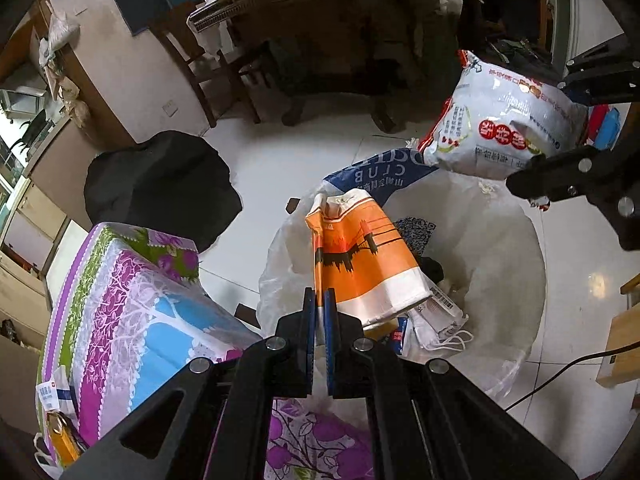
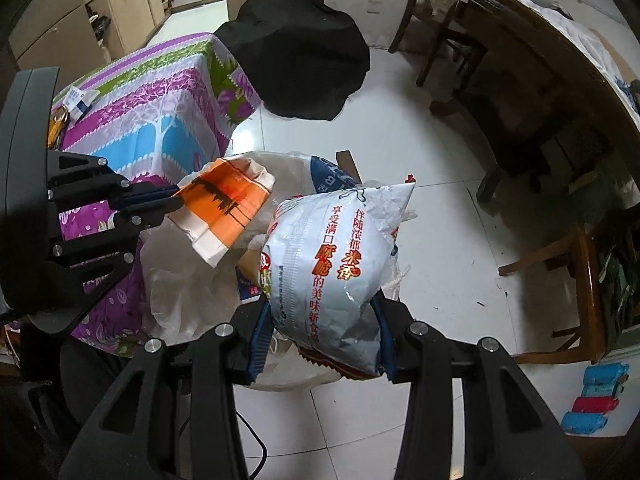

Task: Collect trash
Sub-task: 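Open both tools to drop the orange box and snack bag into the bag, then return both tools to the table toward the green scrubber and yellow box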

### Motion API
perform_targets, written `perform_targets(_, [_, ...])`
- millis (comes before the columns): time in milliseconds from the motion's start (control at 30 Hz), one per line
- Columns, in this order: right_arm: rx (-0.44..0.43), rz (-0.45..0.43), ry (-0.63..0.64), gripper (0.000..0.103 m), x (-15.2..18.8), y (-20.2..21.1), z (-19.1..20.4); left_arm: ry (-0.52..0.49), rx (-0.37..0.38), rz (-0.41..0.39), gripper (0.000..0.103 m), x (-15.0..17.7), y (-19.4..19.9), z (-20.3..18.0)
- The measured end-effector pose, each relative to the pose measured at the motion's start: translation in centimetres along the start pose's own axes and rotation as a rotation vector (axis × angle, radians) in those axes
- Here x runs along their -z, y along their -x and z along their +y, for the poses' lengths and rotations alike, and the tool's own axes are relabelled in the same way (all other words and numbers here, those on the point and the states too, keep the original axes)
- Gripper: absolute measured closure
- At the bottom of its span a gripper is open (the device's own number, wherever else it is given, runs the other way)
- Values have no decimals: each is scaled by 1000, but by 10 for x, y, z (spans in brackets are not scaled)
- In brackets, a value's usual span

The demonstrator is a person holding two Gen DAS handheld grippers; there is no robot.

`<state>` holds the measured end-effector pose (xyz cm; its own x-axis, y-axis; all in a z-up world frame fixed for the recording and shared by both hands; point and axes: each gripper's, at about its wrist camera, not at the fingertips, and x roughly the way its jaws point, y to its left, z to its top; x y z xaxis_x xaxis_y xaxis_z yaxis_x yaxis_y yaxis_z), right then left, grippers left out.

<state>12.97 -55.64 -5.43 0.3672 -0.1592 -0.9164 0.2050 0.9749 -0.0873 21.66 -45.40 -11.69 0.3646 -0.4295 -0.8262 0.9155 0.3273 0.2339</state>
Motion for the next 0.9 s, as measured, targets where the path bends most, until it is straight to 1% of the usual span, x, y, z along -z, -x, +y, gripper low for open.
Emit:
perform_targets(67, [1, -13, -10, 59, -3, -3, -1, 8, -6, 0, 98, -3, -1, 0])
perform_targets(133, [18, -9, -8, 53, -5, -8, -1, 39, -19, 15, 97, -4, -6, 4])
perform_targets(200, [29, -1, -12, 52, -5, -13, -1, 51, -18, 27, 97, -3, -9, 8])
perform_targets(333, [30, -2, -11, 52, -3, -14, -1, 46, -23, 19, 97, 0, -7, 11])
perform_targets(533, [14, -12, -26, 52, -4, -9, -3, 74, -27, 8, 97, -2, -2, 15])
perform_targets(600, [13, -17, -27, 50, -5, -8, -2, 77, -33, 6, 97, -2, 1, 15])
perform_targets(667, [17, -26, -25, 45, -6, -6, 0, 81, -37, 4, 97, -1, 3, 16])
perform_targets(700, [17, -32, -27, 41, -7, -5, 0, 83, -38, 3, 97, 0, 3, 17])
perform_targets(733, [17, -36, -29, 38, -7, -4, 0, 84, -39, 3, 97, 0, 4, 17])
perform_targets(900, [31, -55, -29, 38, -8, 1, 3, 87, -42, 3, 97, 3, 5, 17])
